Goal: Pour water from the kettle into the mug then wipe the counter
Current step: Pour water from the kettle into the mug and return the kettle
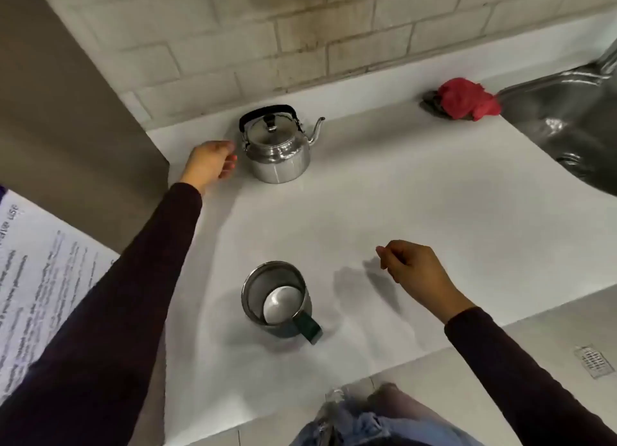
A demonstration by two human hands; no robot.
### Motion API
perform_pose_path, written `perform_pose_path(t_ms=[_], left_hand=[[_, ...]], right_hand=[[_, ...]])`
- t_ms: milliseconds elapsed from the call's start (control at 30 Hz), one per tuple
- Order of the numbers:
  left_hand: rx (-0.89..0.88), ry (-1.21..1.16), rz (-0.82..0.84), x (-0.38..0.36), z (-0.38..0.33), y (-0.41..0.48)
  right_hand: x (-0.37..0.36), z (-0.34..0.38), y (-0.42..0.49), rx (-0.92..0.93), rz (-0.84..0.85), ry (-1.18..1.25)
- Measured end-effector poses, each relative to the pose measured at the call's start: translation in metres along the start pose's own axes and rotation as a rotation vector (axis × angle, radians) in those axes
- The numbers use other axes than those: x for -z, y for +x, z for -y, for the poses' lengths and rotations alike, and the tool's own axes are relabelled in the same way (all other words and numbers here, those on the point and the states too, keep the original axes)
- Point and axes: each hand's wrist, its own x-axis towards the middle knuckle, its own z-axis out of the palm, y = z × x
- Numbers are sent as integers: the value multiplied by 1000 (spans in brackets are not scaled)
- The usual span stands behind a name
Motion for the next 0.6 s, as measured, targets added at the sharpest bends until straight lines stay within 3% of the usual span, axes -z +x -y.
perform_pose_path(t_ms=[100, 167, 433, 500, 600], left_hand=[[31, 203, 26, -16, -19, 37], [78, 212, 41, -33, -24, 60], [179, -341, -49, -51, -22, 114], [143, -371, -79, -51, -25, 123], [-58, -227, -108, -53, -35, 128]], right_hand=[[3, -3, 6, -45, -26, -17], [3, -8, 11, -65, -33, 1], [13, -11, 20, -134, -3, -35], [15, -10, 21, -139, -5, -31], [18, -11, 25, -142, -2, -34]])
